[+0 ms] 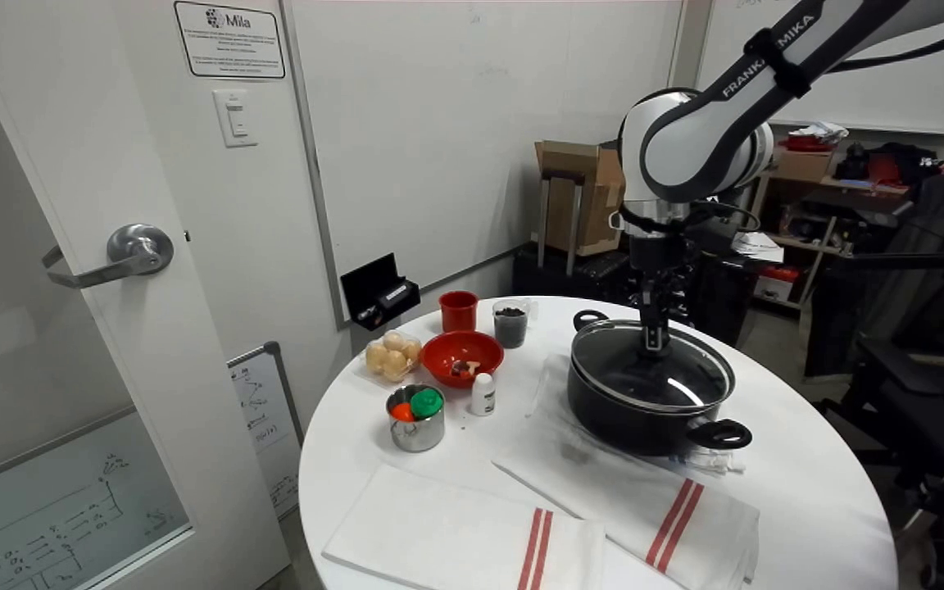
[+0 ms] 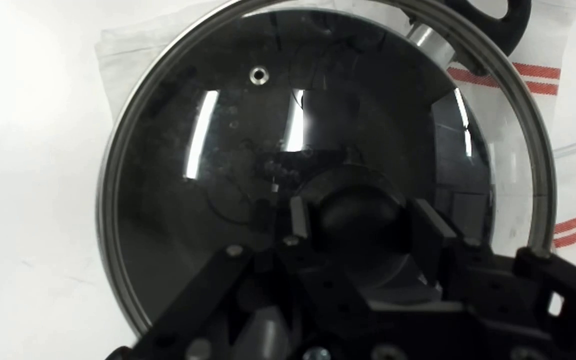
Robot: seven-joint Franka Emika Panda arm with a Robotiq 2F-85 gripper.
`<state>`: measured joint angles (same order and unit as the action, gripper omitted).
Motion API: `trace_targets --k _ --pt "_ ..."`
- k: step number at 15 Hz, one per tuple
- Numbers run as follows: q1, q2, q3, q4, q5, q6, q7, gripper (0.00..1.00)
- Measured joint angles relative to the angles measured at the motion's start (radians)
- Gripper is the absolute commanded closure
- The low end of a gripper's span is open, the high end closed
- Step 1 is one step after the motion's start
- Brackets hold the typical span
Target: Put the glass lid on the pot.
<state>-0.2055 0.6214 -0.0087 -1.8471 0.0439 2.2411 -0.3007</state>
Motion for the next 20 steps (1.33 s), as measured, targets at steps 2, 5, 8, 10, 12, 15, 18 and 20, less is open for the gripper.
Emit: trace_targets --k 2,5,8,10,12,15,18,20 --pt "0.001 0.013 -0.005 0.015 0.000 -0.007 0.010 0.75" --pt "0.000 0.028 -0.014 0.034 0.000 -0.020 0.021 0.75" --pt "0.000 0.041 -0.021 0.050 0.000 -0.030 0.026 0.75" --pt "0.000 0.046 -0.023 0.057 0.000 -0.033 0.026 0.75" --pt "0.000 0.050 -0.023 0.064 0.000 -0.037 0.026 0.75" --pt "0.001 0.059 -0.023 0.082 0.000 -0.051 0.026 0.75" --pt "0.003 0.066 -0.023 0.097 -0.002 -0.066 0.026 0.75" --pt "0.005 0.070 -0.023 0.106 -0.004 -0.074 0.026 0.75"
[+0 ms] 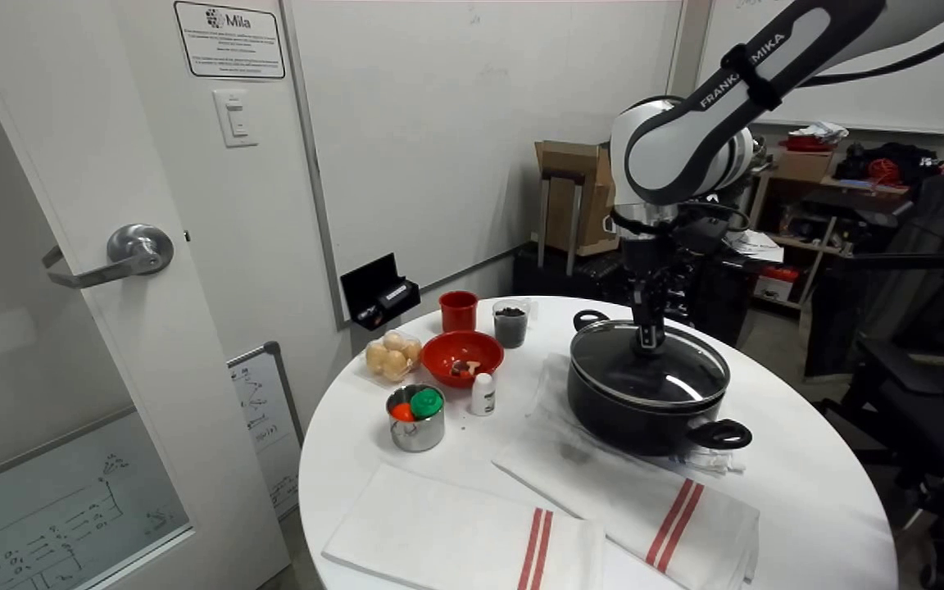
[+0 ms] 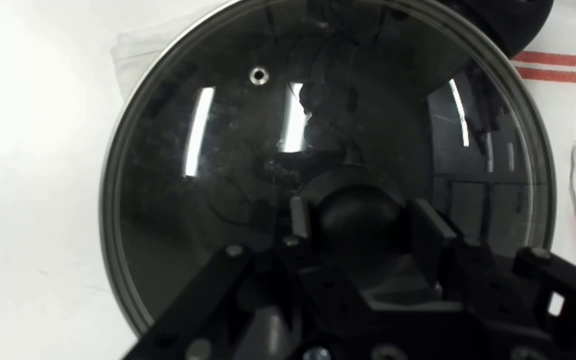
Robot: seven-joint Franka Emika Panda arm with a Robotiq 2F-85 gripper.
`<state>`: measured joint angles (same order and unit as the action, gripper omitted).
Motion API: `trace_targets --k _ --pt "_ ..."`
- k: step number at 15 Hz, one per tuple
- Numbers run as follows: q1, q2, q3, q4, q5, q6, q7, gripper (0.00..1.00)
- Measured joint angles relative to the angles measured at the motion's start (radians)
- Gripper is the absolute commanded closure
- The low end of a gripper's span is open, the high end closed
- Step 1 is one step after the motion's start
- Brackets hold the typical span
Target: Put the glass lid on the pot.
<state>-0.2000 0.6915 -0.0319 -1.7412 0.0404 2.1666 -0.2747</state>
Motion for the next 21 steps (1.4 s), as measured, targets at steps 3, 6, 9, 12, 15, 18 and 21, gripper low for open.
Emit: trace_targets --k 3,6,9,12,15,18,21 --pt "0.006 0.007 0.000 0.011 -0.001 -0.012 0.000 0.75" --pt "0.012 0.018 0.000 0.021 -0.002 -0.020 0.000 0.75" --pt "0.012 0.026 0.000 0.026 -0.002 -0.025 0.000 0.75" --pt "0.011 0.027 0.000 0.028 -0.002 -0.028 0.000 0.75" --pt "0.007 0.028 0.000 0.028 -0.001 -0.029 0.000 0.75" --pt "0.001 0.032 -0.001 0.028 -0.001 -0.030 0.000 0.75" --pt "-0.001 0.036 -0.001 0.031 -0.001 -0.030 0.000 0.75"
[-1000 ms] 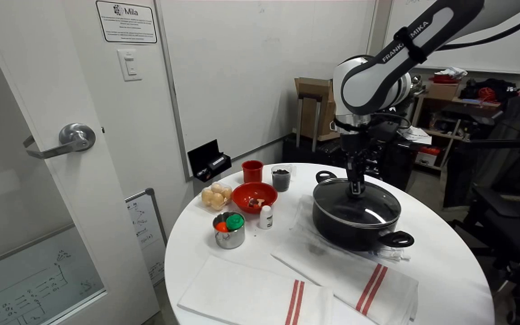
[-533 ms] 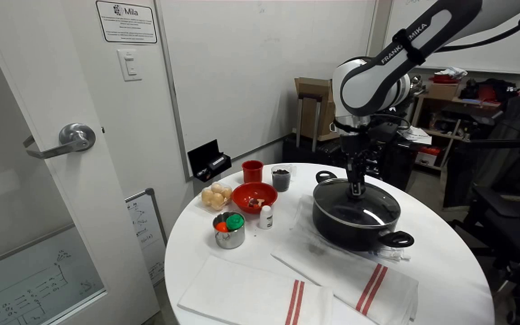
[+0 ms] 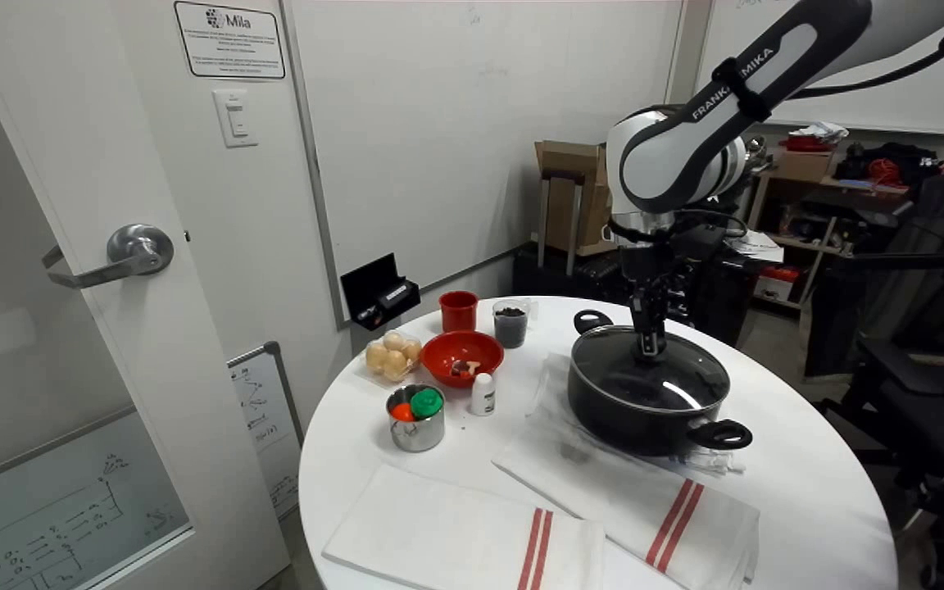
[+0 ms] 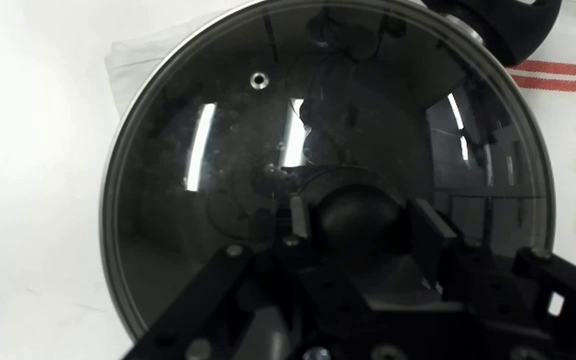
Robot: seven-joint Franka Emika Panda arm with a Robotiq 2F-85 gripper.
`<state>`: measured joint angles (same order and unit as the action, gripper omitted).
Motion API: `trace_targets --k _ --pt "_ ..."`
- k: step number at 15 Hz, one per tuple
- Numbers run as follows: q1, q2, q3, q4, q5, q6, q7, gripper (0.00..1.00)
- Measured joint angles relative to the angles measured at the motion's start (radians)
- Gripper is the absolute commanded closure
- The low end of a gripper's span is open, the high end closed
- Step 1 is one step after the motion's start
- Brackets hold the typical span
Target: Put the glass lid on the pot.
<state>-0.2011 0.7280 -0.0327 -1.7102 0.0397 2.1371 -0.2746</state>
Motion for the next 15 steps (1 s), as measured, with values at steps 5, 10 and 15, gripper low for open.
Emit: trace_targets --k 5,10,15 --pt "0.001 0.002 0.000 0.002 0.000 0.000 0.000 0.17" --pt "0.001 0.001 0.000 0.014 0.000 0.000 0.000 0.00" --pt "0.001 0.001 0.000 0.021 0.000 0.000 0.000 0.00"
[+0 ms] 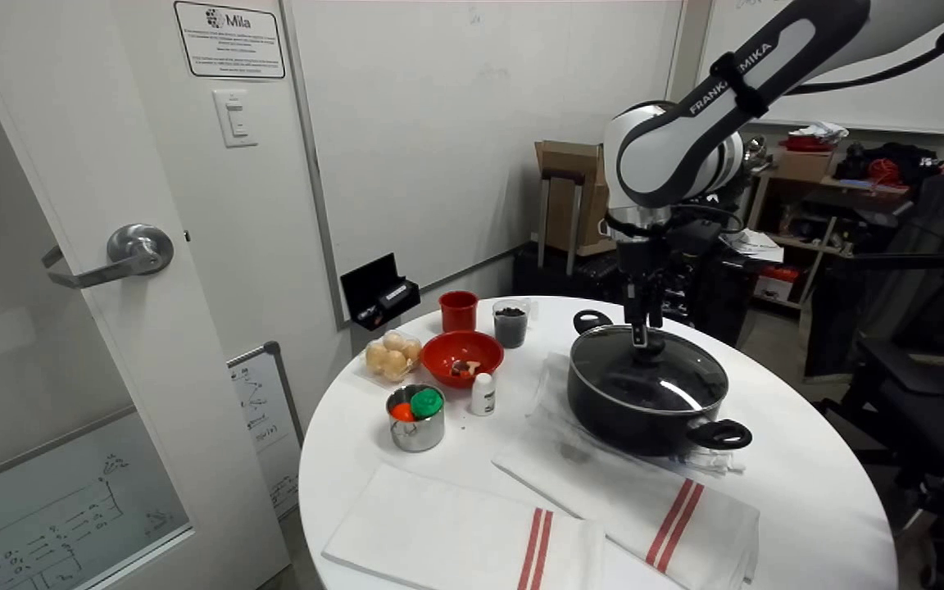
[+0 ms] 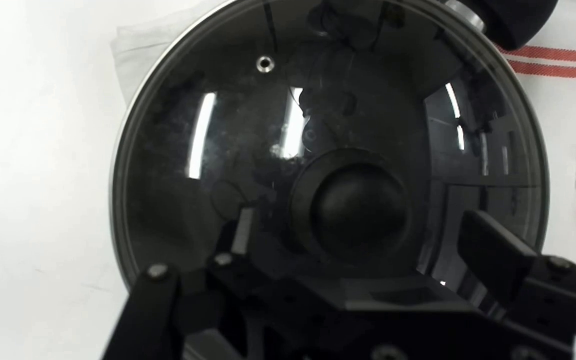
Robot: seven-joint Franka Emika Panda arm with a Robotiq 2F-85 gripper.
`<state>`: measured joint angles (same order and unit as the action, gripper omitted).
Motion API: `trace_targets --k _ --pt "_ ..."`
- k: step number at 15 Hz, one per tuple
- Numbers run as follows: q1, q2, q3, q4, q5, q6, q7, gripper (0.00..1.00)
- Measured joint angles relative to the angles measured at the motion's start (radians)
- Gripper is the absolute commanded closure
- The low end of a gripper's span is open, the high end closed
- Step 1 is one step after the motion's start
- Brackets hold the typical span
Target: Put the glass lid on the pot.
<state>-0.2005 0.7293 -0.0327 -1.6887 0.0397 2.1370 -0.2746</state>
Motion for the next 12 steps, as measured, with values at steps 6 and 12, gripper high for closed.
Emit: trace_targets --k 6,12 --pt "0.001 -0.007 0.001 -0.001 0.000 0.000 0.000 0.00" --pt "0.011 -0.067 0.012 -0.046 0.000 0.000 0.000 0.00"
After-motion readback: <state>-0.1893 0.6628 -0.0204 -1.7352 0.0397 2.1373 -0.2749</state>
